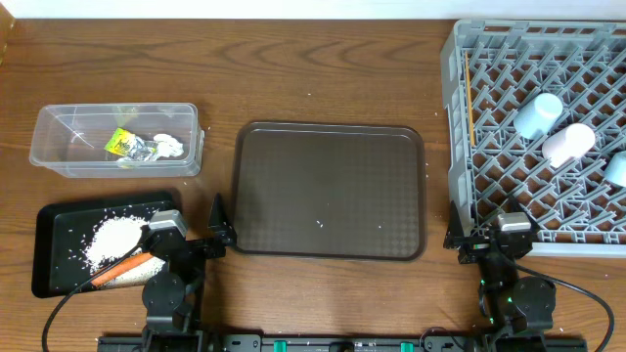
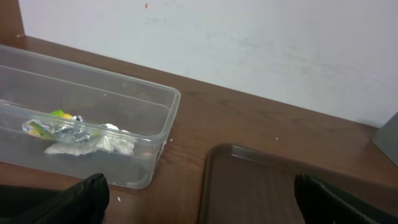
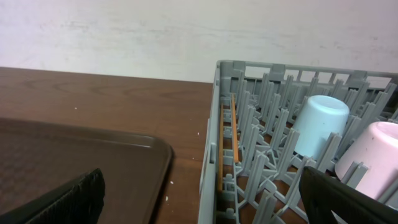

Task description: Sort waste into correct bins and load items into the dishwasher rack

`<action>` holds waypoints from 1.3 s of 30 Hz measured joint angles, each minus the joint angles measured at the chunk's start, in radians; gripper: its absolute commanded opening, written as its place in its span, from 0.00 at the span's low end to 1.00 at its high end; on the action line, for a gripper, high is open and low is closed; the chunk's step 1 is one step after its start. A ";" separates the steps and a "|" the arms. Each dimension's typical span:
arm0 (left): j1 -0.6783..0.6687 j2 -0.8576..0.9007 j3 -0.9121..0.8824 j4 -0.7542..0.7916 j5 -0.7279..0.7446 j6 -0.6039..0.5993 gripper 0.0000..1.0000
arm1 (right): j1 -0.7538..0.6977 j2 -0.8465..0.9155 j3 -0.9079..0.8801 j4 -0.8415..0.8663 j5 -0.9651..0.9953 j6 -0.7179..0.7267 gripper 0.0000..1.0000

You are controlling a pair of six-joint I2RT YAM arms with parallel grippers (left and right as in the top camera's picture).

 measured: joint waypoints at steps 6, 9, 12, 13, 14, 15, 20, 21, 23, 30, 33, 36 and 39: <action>0.000 0.000 0.000 0.000 0.000 0.000 0.98 | 0.000 0.000 0.000 0.000 0.003 -0.017 0.99; 0.000 0.000 0.000 0.000 0.000 0.000 0.98 | 0.000 0.000 0.000 0.000 0.004 -0.020 0.99; 0.000 0.000 0.000 0.000 0.000 0.000 0.98 | 0.000 0.000 0.000 0.000 0.007 -0.021 0.99; 0.000 0.000 0.000 0.000 0.000 0.000 0.98 | 0.000 0.000 0.000 0.000 0.007 -0.021 0.99; 0.000 0.000 0.000 0.000 0.000 0.000 0.98 | 0.000 0.000 0.000 0.000 0.007 -0.022 0.99; 0.000 0.000 0.000 0.000 0.000 0.000 0.98 | 0.000 0.000 0.000 0.000 0.007 -0.023 0.99; 0.000 0.000 0.000 0.000 0.000 0.000 0.98 | 0.000 0.000 0.000 0.000 0.007 -0.024 0.99; 0.000 0.000 0.000 0.000 0.000 0.000 0.98 | 0.000 0.000 0.000 0.000 0.007 -0.024 0.99; 0.000 0.000 0.000 0.000 0.000 0.000 0.98 | 0.000 0.000 0.000 0.000 0.007 -0.025 0.99; 0.000 0.000 0.000 0.000 0.000 0.000 0.98 | 0.000 0.000 0.000 0.000 0.007 -0.027 0.99; 0.000 0.000 0.000 0.000 0.000 0.000 0.98 | 0.000 0.000 0.000 0.000 0.007 -0.027 0.99; 0.000 0.000 0.000 0.000 0.000 0.000 0.98 | 0.000 0.000 0.000 0.000 0.007 -0.027 0.99; 0.000 0.000 0.000 0.000 0.000 0.000 0.98 | 0.000 0.000 0.000 0.000 0.007 -0.027 0.99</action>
